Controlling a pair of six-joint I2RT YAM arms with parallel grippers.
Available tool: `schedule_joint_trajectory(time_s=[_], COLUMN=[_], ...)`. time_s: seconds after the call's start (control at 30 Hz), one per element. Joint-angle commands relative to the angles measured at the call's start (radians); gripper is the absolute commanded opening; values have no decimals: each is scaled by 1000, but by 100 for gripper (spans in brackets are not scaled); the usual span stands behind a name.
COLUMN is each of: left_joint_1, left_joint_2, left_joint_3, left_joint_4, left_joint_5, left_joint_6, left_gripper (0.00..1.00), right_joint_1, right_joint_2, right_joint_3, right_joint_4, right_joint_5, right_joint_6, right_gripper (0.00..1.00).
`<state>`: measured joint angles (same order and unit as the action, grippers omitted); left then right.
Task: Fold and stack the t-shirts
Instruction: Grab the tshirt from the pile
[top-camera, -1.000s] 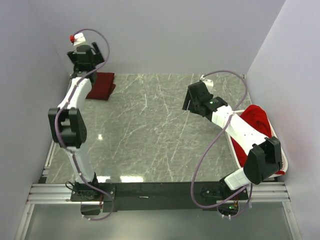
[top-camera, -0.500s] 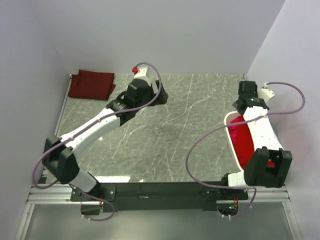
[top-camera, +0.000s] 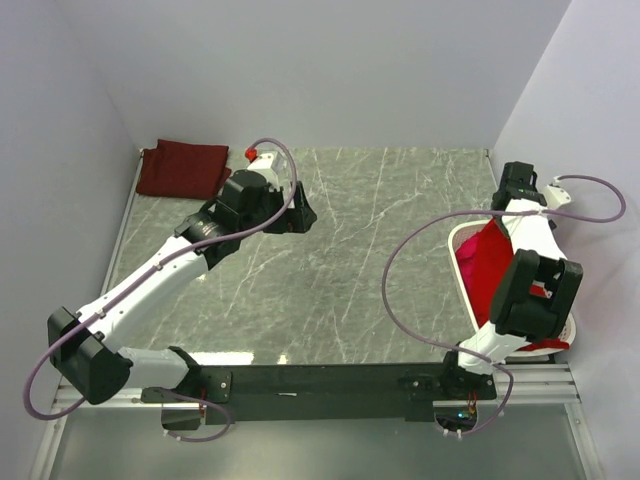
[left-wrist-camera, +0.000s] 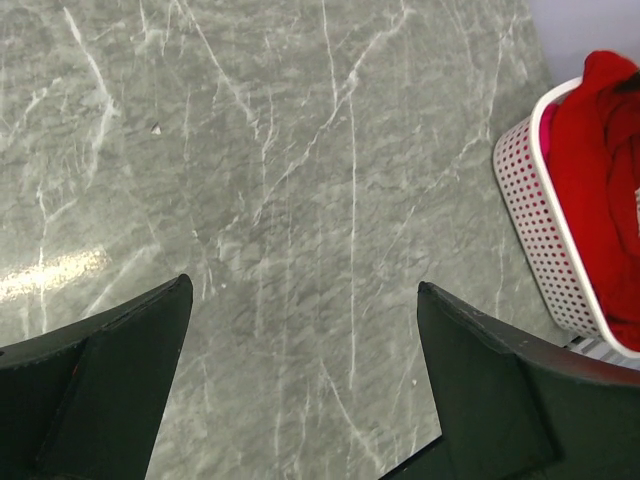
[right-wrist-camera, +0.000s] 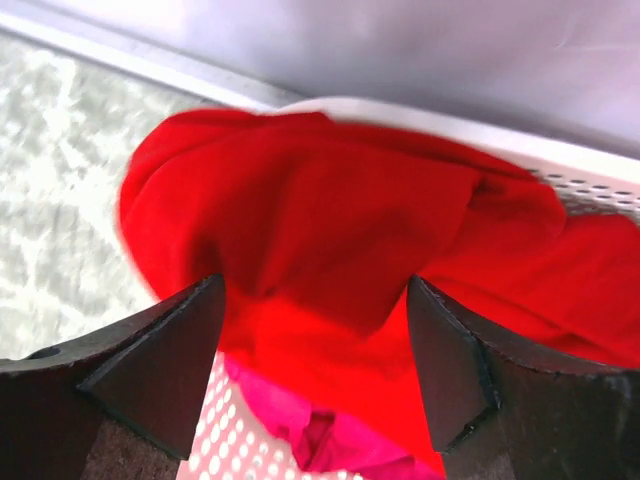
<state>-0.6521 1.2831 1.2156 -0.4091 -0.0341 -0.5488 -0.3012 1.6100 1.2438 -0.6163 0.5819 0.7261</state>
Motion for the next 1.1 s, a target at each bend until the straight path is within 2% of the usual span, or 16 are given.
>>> schedule_joint_trajectory(time_s=[0.0,0.1,0.2,0.23,0.27,0.3,0.33,0.5,0.7,0.8,0.9,1.07], left_joint_1=[-3,-3,-3,-3,-3,-3,-3,-1,43,84,115,172], left_joint_2=[-13,-1,15,16,19,19,18,-27,-73,-87,-117,-157], left_joint_3=[22,22,24,25,28,33,38,58,128,168,191,226], left_joint_4=[-25,-20,-14,-14,-17,-19,-29,-27,-43,-60,-62,-65], left_joint_5=[25,25,25,25,25,25,17,-22,-41,-50,-73,-87], left_joint_6=[52,58,56,56,55,53,53,55,50,55,55,24], left_gripper=[99,100,99,100,99,99,100,99,98,98,97,97], right_joint_1=[-22,-29,-39,-39,-39,-39,-36,14,123,218,301,511], right_joint_2=[7,22,47,47,42,34,27,-131,-358,-461,-542,-475], right_joint_3=[28,23,36,36,37,39,40,75,296,399,463,718], right_joint_4=[52,76,75,81,79,73,70,29,-37,42,159,145], right_joint_5=[10,18,13,9,6,4,7,58,23,-69,-242,-410], right_joint_6=[30,30,35,33,39,42,44,15,-63,-138,-178,-188], right_gripper=[79,74,56,47,20,3,0,0,0,0,0,0])
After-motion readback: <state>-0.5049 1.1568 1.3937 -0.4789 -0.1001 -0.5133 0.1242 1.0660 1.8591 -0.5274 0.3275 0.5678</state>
